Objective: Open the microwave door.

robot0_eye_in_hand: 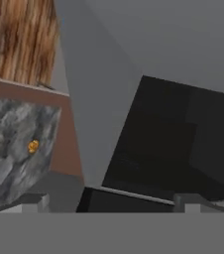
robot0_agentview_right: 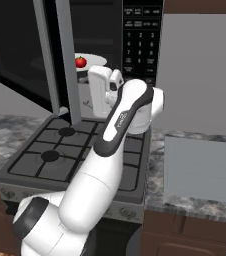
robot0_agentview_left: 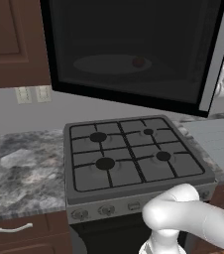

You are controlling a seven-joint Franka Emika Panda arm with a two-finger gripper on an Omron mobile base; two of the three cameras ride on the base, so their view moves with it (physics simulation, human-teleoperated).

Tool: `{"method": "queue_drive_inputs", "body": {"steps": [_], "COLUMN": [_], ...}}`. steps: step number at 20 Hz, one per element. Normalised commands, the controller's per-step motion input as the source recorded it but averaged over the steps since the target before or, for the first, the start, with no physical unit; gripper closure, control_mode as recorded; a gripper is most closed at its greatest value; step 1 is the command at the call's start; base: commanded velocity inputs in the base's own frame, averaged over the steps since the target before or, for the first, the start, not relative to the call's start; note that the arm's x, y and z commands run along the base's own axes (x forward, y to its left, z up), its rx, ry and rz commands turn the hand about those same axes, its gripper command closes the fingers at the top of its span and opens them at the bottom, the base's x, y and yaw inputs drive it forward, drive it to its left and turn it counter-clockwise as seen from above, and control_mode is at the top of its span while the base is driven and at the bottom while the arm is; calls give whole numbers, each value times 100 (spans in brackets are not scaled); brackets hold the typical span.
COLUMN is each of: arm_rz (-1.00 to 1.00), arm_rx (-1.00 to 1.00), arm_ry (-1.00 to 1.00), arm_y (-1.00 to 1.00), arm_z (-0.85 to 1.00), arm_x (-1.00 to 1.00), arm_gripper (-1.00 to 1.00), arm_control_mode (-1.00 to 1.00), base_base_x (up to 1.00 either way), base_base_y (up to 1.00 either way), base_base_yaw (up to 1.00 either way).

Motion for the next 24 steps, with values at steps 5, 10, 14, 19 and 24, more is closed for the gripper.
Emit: {"method": "queue_drive_inputs", "body": {"steps": [5,10,14,19,24], "arm_rz": [23,29,31,29,23], "arm_rx": [0,0,0,0,0], "arm_ry": [-3,0,0,-2,-9], "arm_y": [61,84,96,97,100], "arm_z": [25,8,0,0,0], "arm_x": [-70,-71,-86,-99,-98], "arm_gripper": [-100,-100,-100,-100,-100], "arm_control_mode": [-100,-100,-100,-100,-100], "base_base_x": [0,0,0,0,0], "base_base_y": [0,0,0,0,0], "base_base_yaw": [0,0,0,0,0]}}
